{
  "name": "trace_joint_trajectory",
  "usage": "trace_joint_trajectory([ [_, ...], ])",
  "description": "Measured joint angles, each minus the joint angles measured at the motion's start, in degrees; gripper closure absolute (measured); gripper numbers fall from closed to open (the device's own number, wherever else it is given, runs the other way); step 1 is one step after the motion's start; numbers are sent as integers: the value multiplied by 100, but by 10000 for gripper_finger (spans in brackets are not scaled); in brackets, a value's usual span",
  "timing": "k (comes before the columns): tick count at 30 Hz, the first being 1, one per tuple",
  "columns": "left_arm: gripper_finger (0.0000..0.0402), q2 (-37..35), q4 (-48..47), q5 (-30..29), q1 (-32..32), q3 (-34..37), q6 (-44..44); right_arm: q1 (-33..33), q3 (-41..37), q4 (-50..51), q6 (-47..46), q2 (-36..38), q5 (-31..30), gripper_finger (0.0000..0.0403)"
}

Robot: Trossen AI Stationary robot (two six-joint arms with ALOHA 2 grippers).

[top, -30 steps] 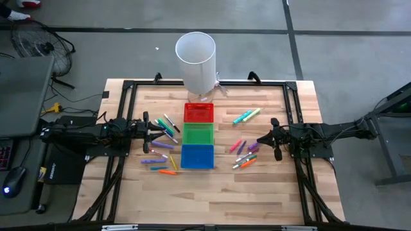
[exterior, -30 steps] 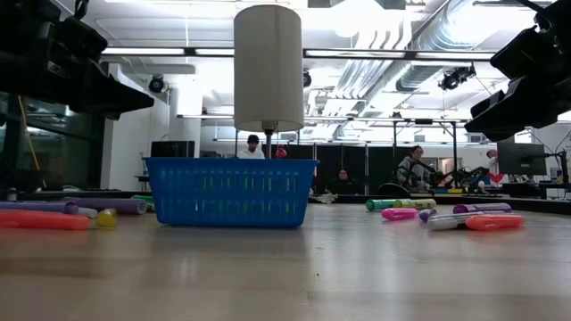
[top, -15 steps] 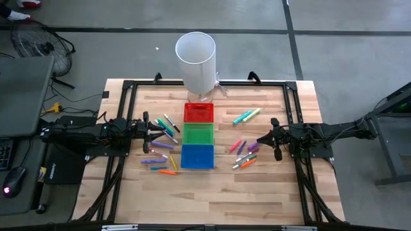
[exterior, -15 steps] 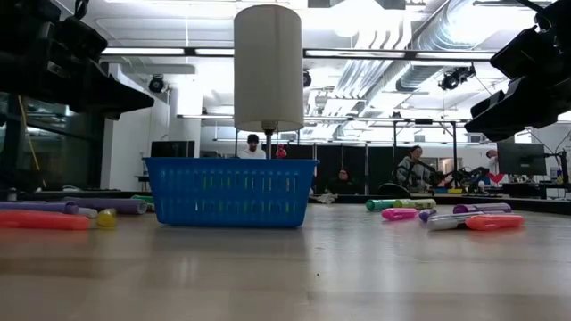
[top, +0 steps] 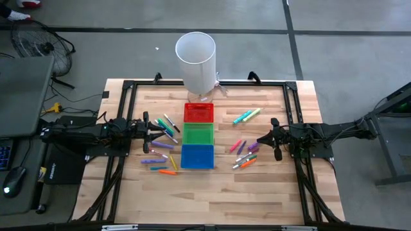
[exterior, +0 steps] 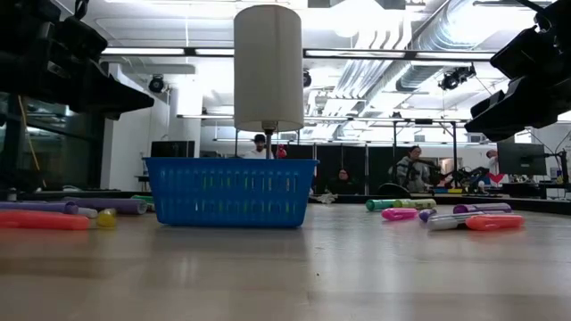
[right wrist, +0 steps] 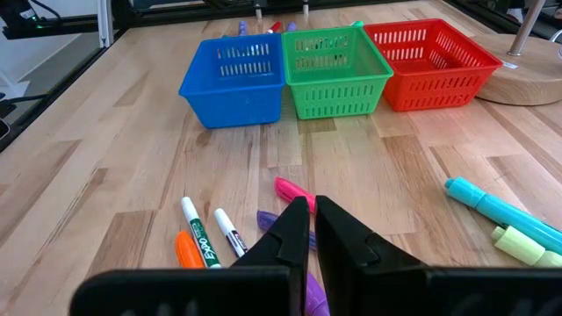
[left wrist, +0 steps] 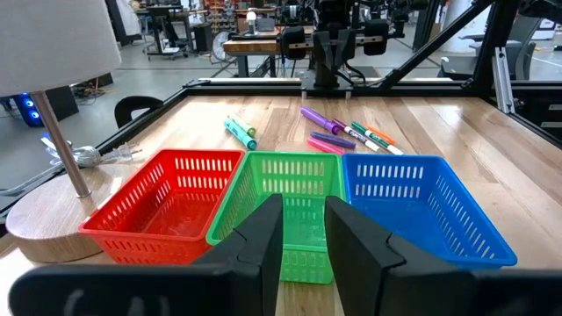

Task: Pick & Place Markers

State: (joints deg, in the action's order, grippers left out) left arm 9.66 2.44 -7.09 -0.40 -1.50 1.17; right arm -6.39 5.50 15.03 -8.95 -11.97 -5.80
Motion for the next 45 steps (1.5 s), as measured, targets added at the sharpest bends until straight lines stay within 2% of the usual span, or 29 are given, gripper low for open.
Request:
trace_joint_trajectory([
  [17,316,-1,0,-1,1,1,0,0,1,0,240,1,-3,391],
  [22,316,-1,0,-1,1,0,0,2,1,8,1142,-29,-13,391],
  [26,316,-1,0,0,0,0,0,2,-5,-84,1492,-170,-9,391],
  [35,316,1,0,-2,2,1,0,2,116,-1056,1677,-1200,-5,391],
  [45,316,1,0,0,0,0,0,3,1508,-947,1718,-2666,-2,391],
])
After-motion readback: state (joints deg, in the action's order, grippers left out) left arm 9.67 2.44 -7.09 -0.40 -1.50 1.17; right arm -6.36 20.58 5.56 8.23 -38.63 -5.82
